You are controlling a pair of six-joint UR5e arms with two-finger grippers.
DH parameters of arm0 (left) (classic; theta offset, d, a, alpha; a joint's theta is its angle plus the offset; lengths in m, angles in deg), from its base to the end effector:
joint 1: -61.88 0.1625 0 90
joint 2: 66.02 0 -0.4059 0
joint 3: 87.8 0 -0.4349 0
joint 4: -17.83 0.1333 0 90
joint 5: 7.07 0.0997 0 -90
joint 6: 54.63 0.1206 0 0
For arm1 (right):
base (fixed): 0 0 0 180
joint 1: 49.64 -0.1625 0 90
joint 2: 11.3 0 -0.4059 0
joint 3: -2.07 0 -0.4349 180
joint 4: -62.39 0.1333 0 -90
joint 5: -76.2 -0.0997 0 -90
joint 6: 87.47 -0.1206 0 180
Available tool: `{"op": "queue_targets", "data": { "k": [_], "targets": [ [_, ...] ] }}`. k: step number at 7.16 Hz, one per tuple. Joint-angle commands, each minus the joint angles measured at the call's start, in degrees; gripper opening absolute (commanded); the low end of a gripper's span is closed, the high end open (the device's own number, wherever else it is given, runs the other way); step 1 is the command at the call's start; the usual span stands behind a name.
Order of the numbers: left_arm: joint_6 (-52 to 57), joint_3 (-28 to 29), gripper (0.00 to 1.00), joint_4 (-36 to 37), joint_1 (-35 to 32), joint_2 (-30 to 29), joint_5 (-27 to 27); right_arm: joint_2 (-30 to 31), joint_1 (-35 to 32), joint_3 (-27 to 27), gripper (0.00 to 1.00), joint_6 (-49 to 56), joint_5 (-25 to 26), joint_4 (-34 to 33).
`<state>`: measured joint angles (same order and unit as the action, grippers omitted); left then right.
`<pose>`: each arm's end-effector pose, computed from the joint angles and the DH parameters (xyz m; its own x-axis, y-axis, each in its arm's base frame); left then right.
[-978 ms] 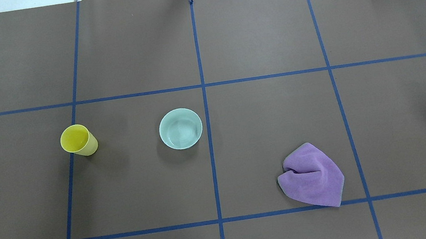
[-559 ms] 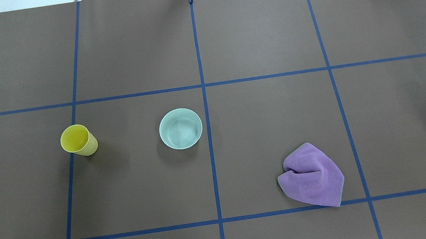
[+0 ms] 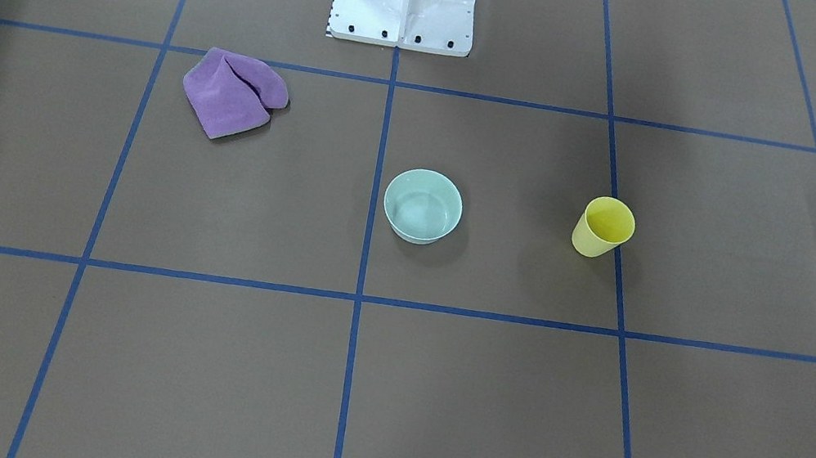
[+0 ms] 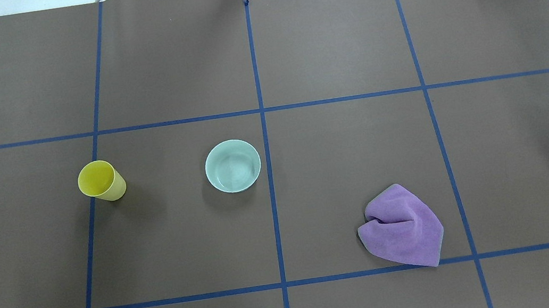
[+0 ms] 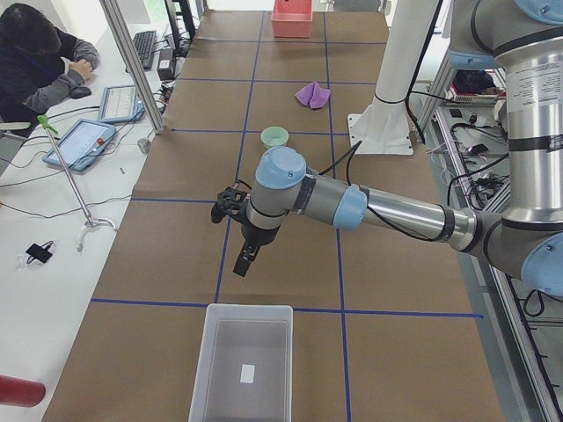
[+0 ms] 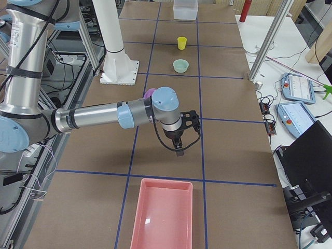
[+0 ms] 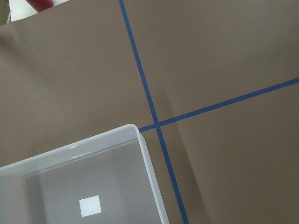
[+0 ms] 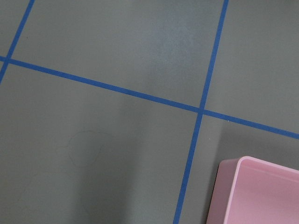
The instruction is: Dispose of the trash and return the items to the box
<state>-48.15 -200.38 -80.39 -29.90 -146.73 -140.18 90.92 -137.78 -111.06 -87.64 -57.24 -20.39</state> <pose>-0.0659 -0.4810 0.5085 0.7360 0.3313 -0.5904 -0.0545 0.8983 0.4361 0.0353 -0.4645 0.5291 0.7189 -0.2346 0.6544 0.0287 0.9506 0.3092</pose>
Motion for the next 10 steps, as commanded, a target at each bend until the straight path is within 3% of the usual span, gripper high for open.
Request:
{"op": "queue_targets", "data": {
  "k": [1, 3, 4, 6, 10],
  "targets": [
    [-7.73, 0.25, 0.99, -1.53, 7.7, -1.98, -7.66, -0.53, 4.17, -2.51, 1.0, -9.71, -0.42, 0.78],
    [-30.7, -0.45, 0.99, -8.08, 17.73, -2.26, -7.17, -0.62, 9.63, -6.12, 1.0, -21.75, 1.77, 3.22],
    [-42.39, -0.53, 0.99, -9.26, 23.87, -5.04, -2.99, -0.62, 11.39, -6.31, 1.0, -24.42, 2.39, 4.46],
    [-60.54, 0.16, 0.99, -9.27, 38.54, -12.32, 10.88, -0.53, 12.55, -6.31, 1.0, -25.58, 2.57, 4.91],
    [-68.53, 7.8, 0.97, -9.45, 47.48, -21.24, 17.27, -0.44, 12.64, -6.31, 1.0, -25.58, 2.57, 4.91]
  ]
}}
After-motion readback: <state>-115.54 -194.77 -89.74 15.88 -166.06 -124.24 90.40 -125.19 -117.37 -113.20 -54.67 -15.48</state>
